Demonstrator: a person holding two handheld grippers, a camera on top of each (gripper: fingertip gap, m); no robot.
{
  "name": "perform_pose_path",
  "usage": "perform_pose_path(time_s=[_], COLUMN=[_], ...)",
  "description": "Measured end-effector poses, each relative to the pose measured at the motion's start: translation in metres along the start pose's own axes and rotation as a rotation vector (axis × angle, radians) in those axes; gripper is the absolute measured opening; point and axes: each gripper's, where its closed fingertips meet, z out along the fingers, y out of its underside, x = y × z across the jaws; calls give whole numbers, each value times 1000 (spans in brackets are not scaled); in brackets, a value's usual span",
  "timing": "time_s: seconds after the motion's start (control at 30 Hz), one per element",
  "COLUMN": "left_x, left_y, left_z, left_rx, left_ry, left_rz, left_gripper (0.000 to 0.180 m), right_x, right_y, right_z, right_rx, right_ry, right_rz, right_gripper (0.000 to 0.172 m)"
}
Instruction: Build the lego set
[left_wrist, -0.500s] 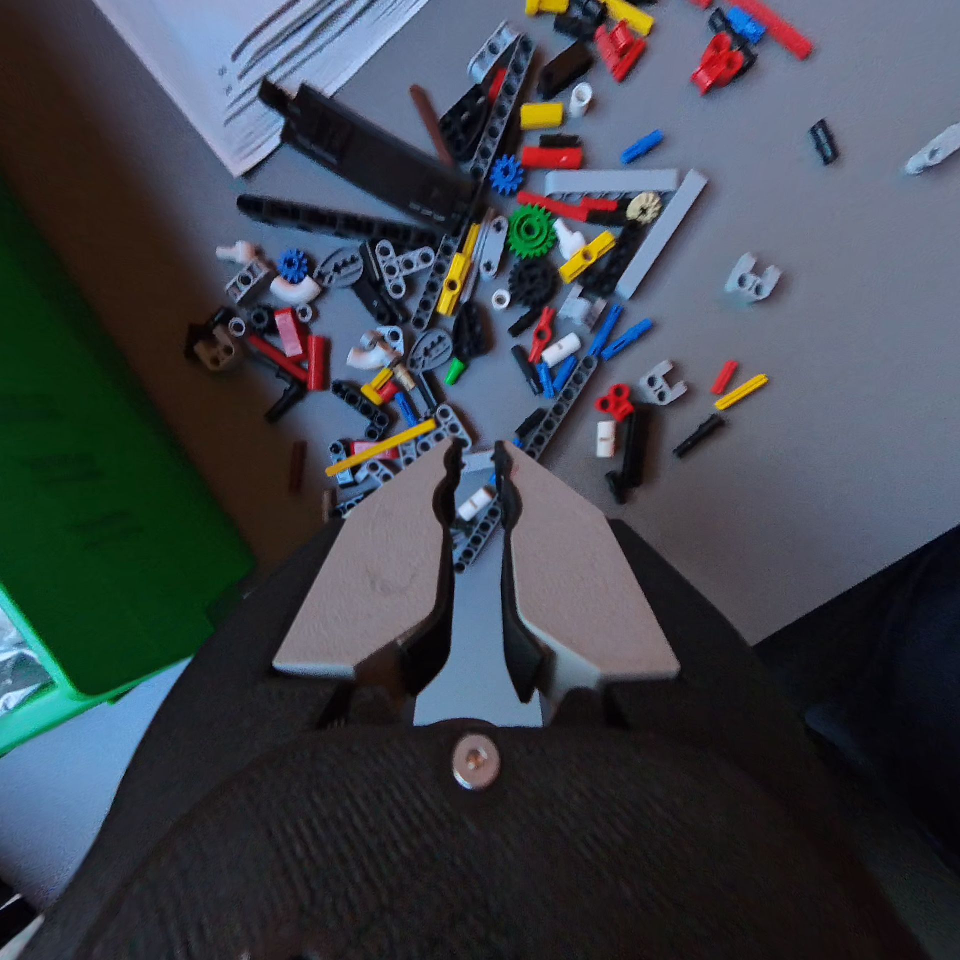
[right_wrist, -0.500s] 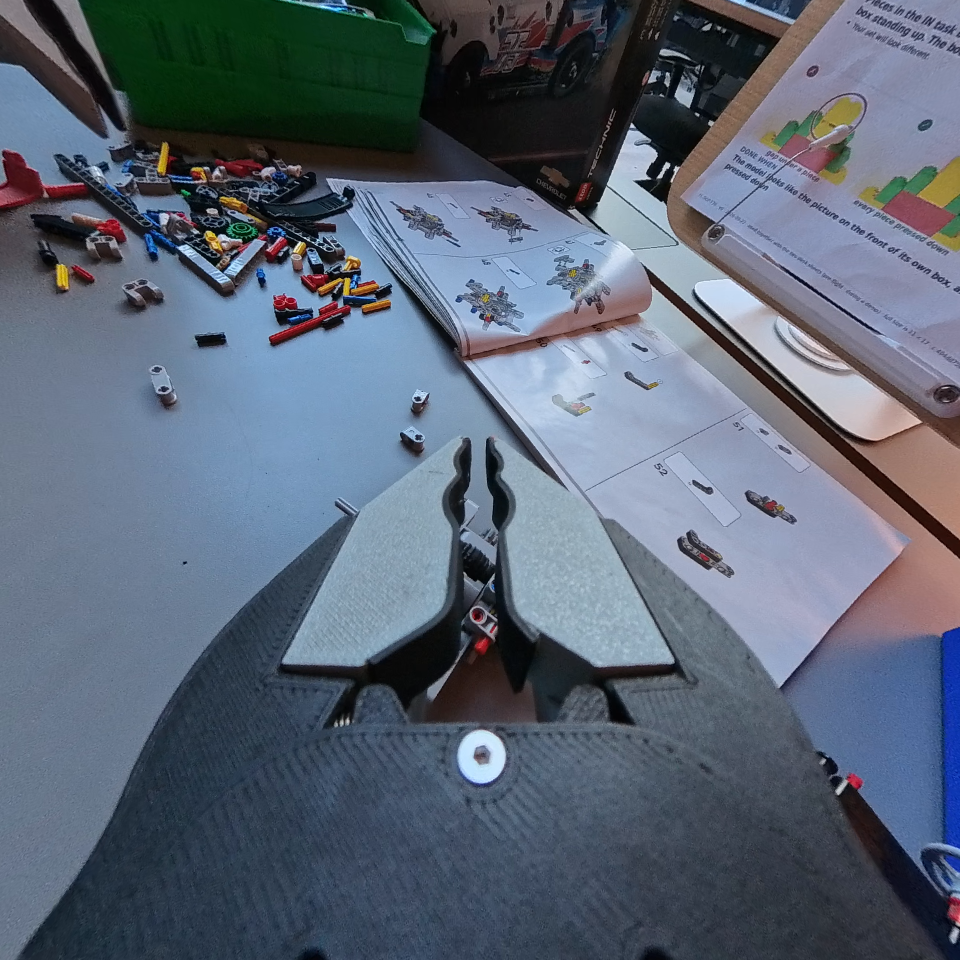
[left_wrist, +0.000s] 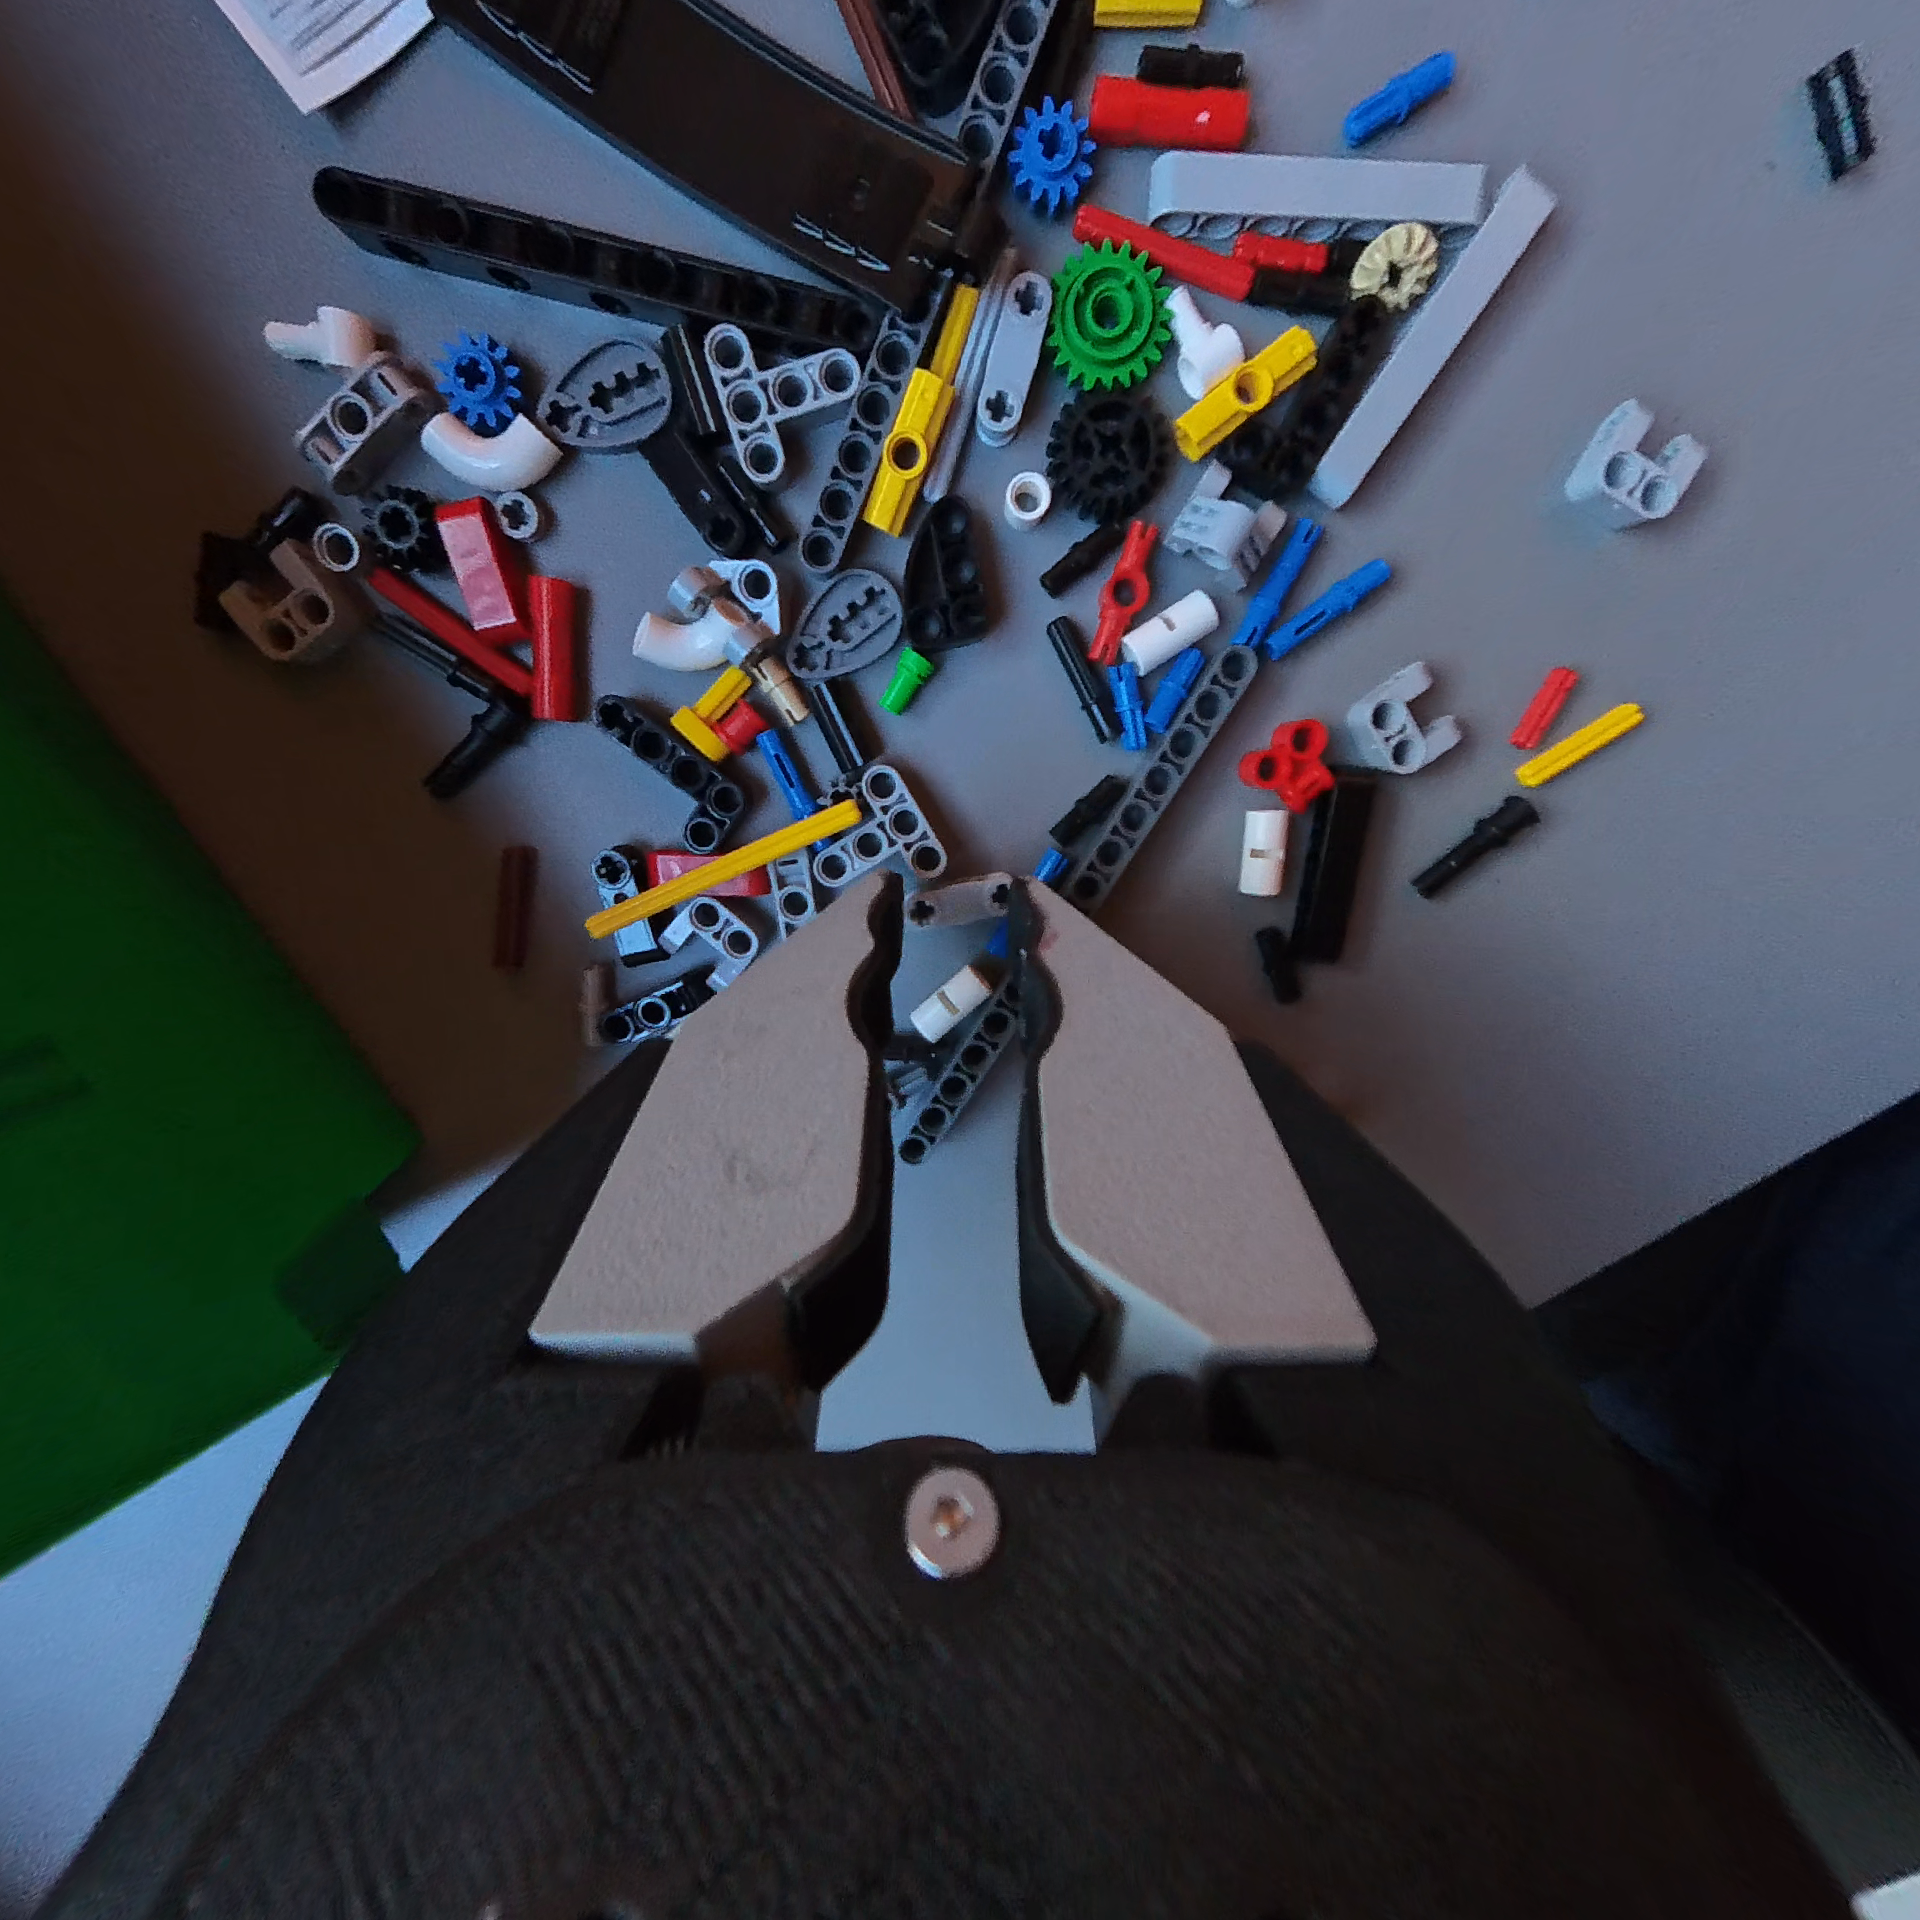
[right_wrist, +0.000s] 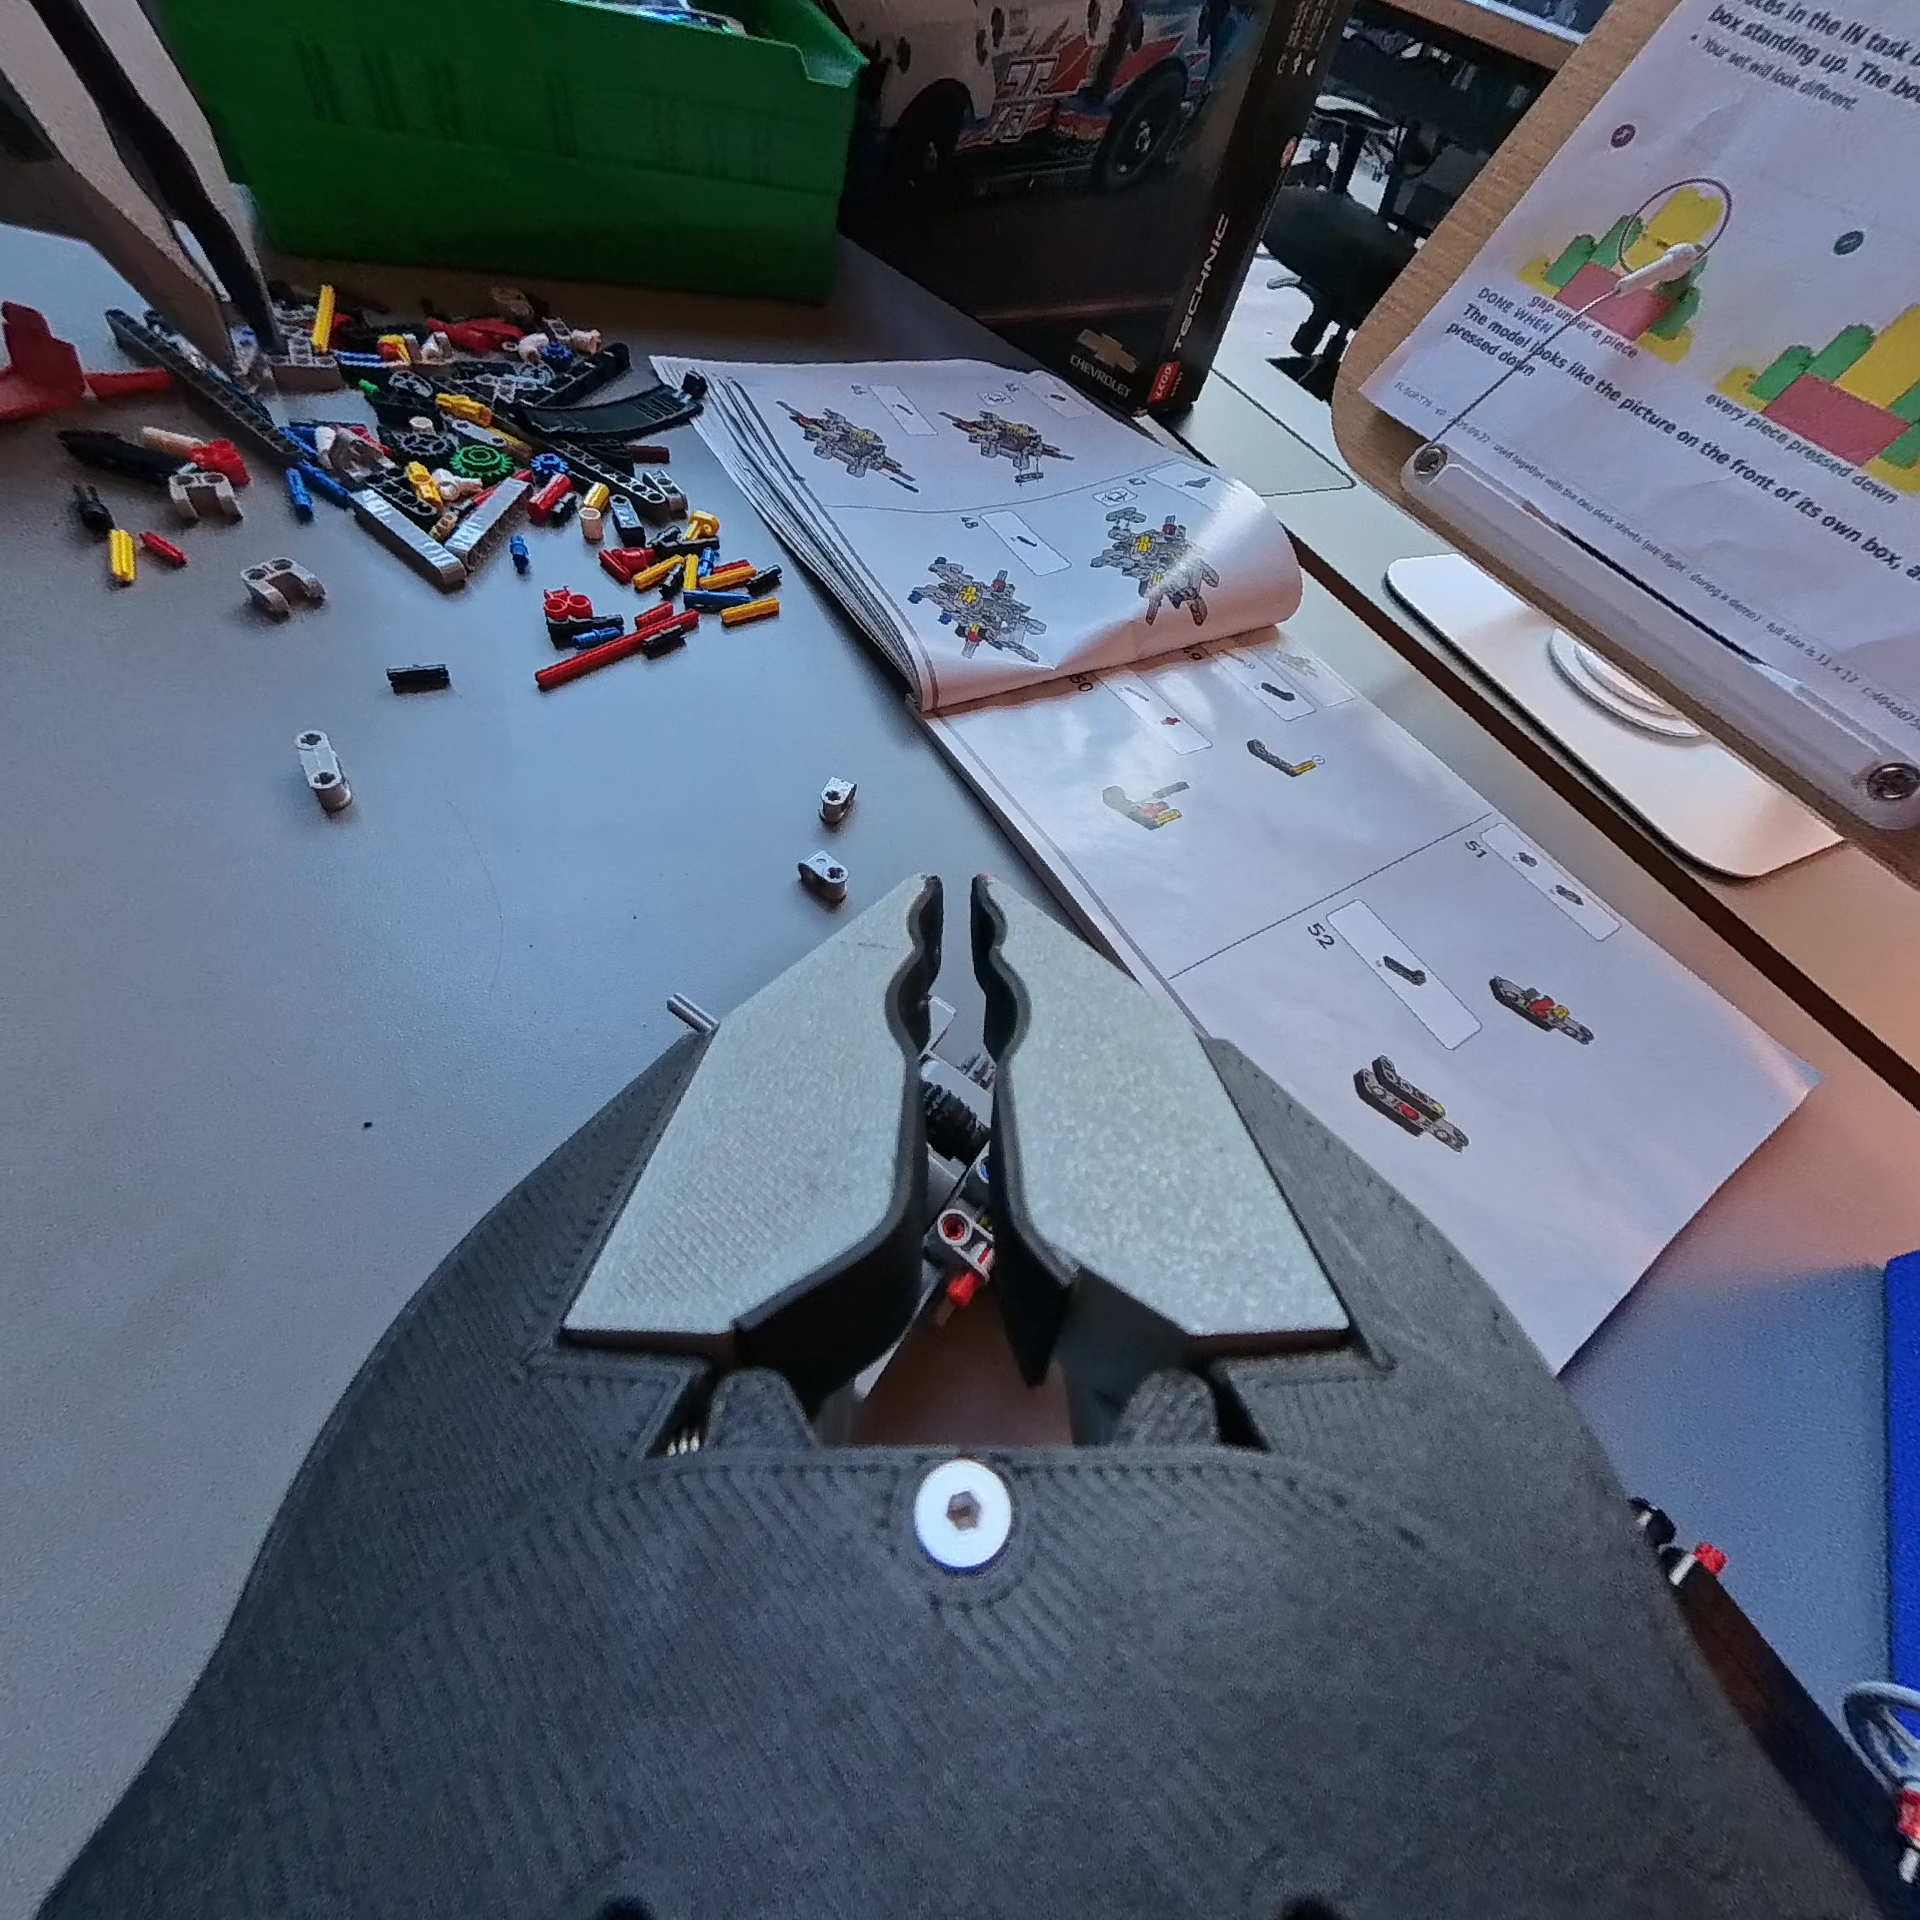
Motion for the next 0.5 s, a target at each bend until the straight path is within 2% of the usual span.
perform_pose_path(time_s=[0.5], left_x=[2], left_y=[4], left_z=[1], left_rx=[-13], left_ry=[26], left_rz=[-15], left_gripper=[24], right_x=[-2], right_y=[1], right_z=[1], right_rx=[-6], right_ry=[-5], right_rz=[-6], right_gripper=[2])
